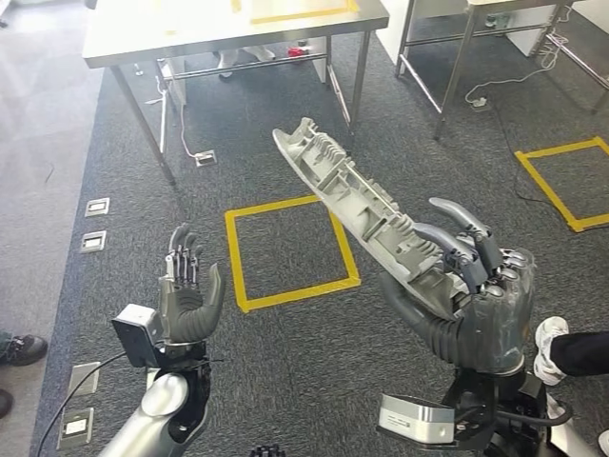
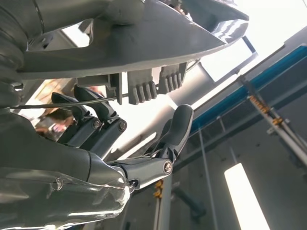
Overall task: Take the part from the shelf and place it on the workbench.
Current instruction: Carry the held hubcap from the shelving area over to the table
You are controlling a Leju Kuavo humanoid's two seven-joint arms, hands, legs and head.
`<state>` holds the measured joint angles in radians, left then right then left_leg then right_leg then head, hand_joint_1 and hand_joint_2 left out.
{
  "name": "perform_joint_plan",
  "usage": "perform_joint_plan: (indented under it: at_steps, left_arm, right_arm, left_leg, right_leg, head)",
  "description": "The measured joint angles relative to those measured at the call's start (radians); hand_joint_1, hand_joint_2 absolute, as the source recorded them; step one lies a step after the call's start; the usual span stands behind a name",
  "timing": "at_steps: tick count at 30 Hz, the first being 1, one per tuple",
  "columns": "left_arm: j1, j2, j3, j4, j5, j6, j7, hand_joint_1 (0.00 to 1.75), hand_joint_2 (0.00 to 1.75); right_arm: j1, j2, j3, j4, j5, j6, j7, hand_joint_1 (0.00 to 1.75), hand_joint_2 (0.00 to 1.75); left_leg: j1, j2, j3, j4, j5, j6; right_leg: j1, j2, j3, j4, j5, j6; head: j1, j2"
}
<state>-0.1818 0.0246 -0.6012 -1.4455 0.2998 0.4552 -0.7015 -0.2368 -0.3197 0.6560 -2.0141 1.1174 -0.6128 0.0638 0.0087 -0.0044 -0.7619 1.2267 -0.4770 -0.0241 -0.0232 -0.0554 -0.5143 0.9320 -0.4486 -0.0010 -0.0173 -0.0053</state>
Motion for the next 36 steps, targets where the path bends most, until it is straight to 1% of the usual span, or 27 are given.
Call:
perform_joint_plan:
  at_steps: [1,2,3,4,5,6,7,8,9,11,12,13,16,19,20,21,23,24,25,29,36]
  left_arm:
    - [0.000,0.000,0.000,0.000,0.000,0.002,0.000,0.00,1.75]
    - [0.000,0.001,0.000,0.000,0.000,0.003,0.000,0.00,1.75]
    - [-0.001,0.001,0.000,0.000,0.001,0.005,0.000,0.00,1.75]
    - [-0.001,0.001,0.000,0.001,0.002,0.007,0.000,0.00,1.75]
    - [0.000,0.001,0.000,0.001,0.002,0.010,0.000,0.00,1.75]
    - [0.000,0.002,0.000,0.001,0.002,0.015,0.000,0.00,1.75]
    - [0.000,0.003,0.000,0.001,0.000,0.021,0.001,0.00,1.75]
    - [0.000,0.003,0.000,0.001,-0.003,0.028,0.002,0.00,1.75]
    - [-0.001,0.003,0.000,0.001,-0.006,0.033,0.003,0.00,1.75]
    - [-0.002,0.003,-0.001,0.000,-0.007,0.043,0.008,0.00,1.75]
    - [-0.002,0.003,-0.001,0.000,-0.006,0.047,0.010,0.00,1.75]
    - [-0.001,0.003,-0.001,0.000,-0.005,0.052,0.013,0.00,1.75]
    - [-0.001,0.003,-0.001,0.000,-0.009,0.072,0.017,0.00,1.75]
    - [-0.001,0.004,-0.001,0.000,-0.021,0.086,0.020,0.00,1.75]
    - [-0.001,0.004,-0.001,0.000,-0.024,0.087,0.021,0.00,1.75]
    - [-0.001,0.003,-0.001,0.000,-0.028,0.087,0.022,0.00,1.75]
    - [-0.002,0.003,-0.001,0.000,-0.039,0.088,0.025,0.00,1.75]
    - [-0.003,0.003,-0.002,0.000,-0.047,0.090,0.028,0.00,1.75]
    - [-0.005,0.003,-0.003,0.000,-0.055,0.093,0.034,0.00,1.75]
    - [-0.015,0.002,-0.015,0.000,-0.081,0.097,0.064,0.00,1.75]
    - [-0.023,-0.001,-0.036,0.000,-0.093,0.097,0.077,0.00,1.75]
  right_arm:
    - [-0.002,0.000,0.000,0.001,-0.001,0.000,0.001,1.75,1.75]
    - [-0.005,0.000,0.001,0.002,-0.002,0.000,0.001,1.75,1.75]
    - [-0.009,0.000,0.001,0.003,-0.003,-0.001,0.002,1.75,1.75]
    - [-0.012,0.000,0.001,0.004,-0.004,-0.001,0.002,1.75,1.75]
    - [-0.016,0.000,0.001,0.005,-0.005,-0.002,0.003,1.75,1.75]
    - [-0.019,0.000,0.001,0.007,-0.005,-0.002,0.004,1.75,1.75]
    - [-0.021,0.000,0.001,0.009,-0.007,-0.002,0.006,1.75,1.75]
    - [-0.021,0.000,0.001,0.012,-0.009,-0.002,0.008,1.75,1.75]
    - [-0.020,0.000,0.001,0.014,-0.012,-0.002,0.010,1.75,1.75]
    - [-0.019,0.000,0.000,0.016,-0.019,-0.003,0.011,1.75,1.75]
    - [-0.018,0.000,0.000,0.018,-0.023,-0.003,0.013,1.75,1.75]
    - [-0.016,0.000,0.000,0.019,-0.031,-0.003,0.016,1.75,1.75]
    - [-0.009,0.000,-0.002,0.024,-0.089,0.005,0.031,1.75,1.75]
    - [-0.003,0.000,-0.012,0.034,-0.206,0.012,0.047,1.75,1.75]
    - [0.000,0.000,-0.015,0.038,-0.255,0.011,0.050,1.75,1.75]
    - [0.003,0.000,-0.019,0.041,-0.306,0.009,0.052,1.75,1.75]
    - [0.012,0.000,-0.028,0.047,-0.399,0.004,0.056,1.75,1.75]
    - [0.017,0.000,-0.033,0.050,-0.429,0.001,0.058,1.75,1.75]
    - [0.022,0.000,-0.037,0.054,-0.450,-0.002,0.059,1.75,1.75]
    - [0.031,0.000,-0.054,0.065,-0.485,-0.008,0.043,1.75,1.75]
    - [0.038,0.007,-0.066,0.078,-0.457,-0.003,-0.007,1.75,1.75]
  left_leg:
    - [0.001,0.004,0.034,-0.065,0.035,0.001]
    - [0.001,0.012,0.076,-0.144,0.065,0.003]
    - [0.000,0.018,0.113,-0.212,0.087,0.006]
    - [-0.001,0.023,0.137,-0.255,0.096,0.011]
    - [-0.003,0.025,0.146,-0.272,0.094,0.017]
    - [-0.006,0.021,0.147,-0.273,0.091,0.023]
    - [-0.005,0.018,0.149,-0.274,0.090,0.030]
    - [-0.007,0.016,0.152,-0.275,0.088,0.034]
    - [-0.007,0.015,0.156,-0.277,0.087,0.036]
    - [-0.010,0.014,0.160,-0.275,0.084,0.036]
    - [-0.011,0.013,0.161,-0.274,0.082,0.037]
    - [-0.012,0.013,0.161,-0.274,0.081,0.039]
    - [-0.013,0.013,0.161,-0.273,0.078,0.044]
    - [-0.014,0.013,0.161,-0.273,0.076,0.046]
    - [-0.014,0.013,0.161,-0.272,0.076,0.046]
    - [-0.014,0.013,0.161,-0.272,0.076,0.046]
    - [-0.014,0.014,0.161,-0.272,0.076,0.046]
    - [-0.015,0.014,0.161,-0.271,0.076,0.046]
    - [-0.015,0.014,0.161,-0.271,0.076,0.046]
    - [-0.012,0.014,0.162,-0.271,0.076,0.046]
    - [-0.009,0.016,0.164,-0.274,0.077,0.045]
  right_leg:
    - [0.000,-0.009,0.003,0.000,-0.003,0.003]
    - [0.000,-0.017,0.005,0.000,-0.006,0.007]
    - [0.002,-0.023,0.007,0.002,-0.010,0.012]
    - [0.004,-0.028,0.008,0.002,-0.013,0.018]
    - [0.007,-0.032,0.008,0.003,-0.015,0.023]
    - [0.008,-0.036,0.010,0.003,-0.017,0.028]
    - [0.006,-0.035,0.011,0.003,-0.021,0.034]
    - [0.004,-0.029,0.010,0.003,-0.024,0.035]
    - [0.003,-0.022,0.010,0.003,-0.026,0.025]
    - [0.003,-0.011,0.011,0.002,-0.027,-0.004]
    - [0.003,-0.012,0.013,0.001,-0.026,-0.015]
    - [0.003,-0.012,0.014,0.000,-0.025,-0.017]
    - [0.003,-0.011,0.017,-0.005,-0.024,-0.016]
    - [0.003,-0.011,0.018,-0.008,-0.023,-0.012]
    - [0.003,-0.011,0.018,-0.009,-0.022,-0.007]
    - [0.002,-0.011,0.019,-0.010,-0.022,0.001]
    - [0.001,-0.011,0.020,-0.013,-0.021,0.022]
    - [0.000,-0.011,0.021,-0.014,-0.021,0.029]
    - [0.000,-0.011,0.021,-0.015,-0.022,0.034]
    - [0.001,-0.011,0.021,-0.014,-0.023,0.040]
    - [0.004,-0.010,0.020,-0.011,-0.024,0.039]
  head:
    - [-0.004,0.000]
    - [-0.007,0.000]
    - [-0.010,0.000]
    - [-0.009,0.000]
    - [-0.007,0.000]
    - [-0.003,0.000]
    - [0.001,0.000]
    - [0.004,0.000]
    - [0.008,0.000]
    - [0.019,0.000]
    - [0.023,0.000]
    - [0.027,0.000]
    - [0.037,0.000]
    - [0.042,0.000]
    - [0.043,0.000]
    - [0.044,0.000]
    - [0.045,0.000]
    - [0.044,0.000]
    - [0.043,0.000]
    - [0.039,0.000]
    - [0.034,0.000]
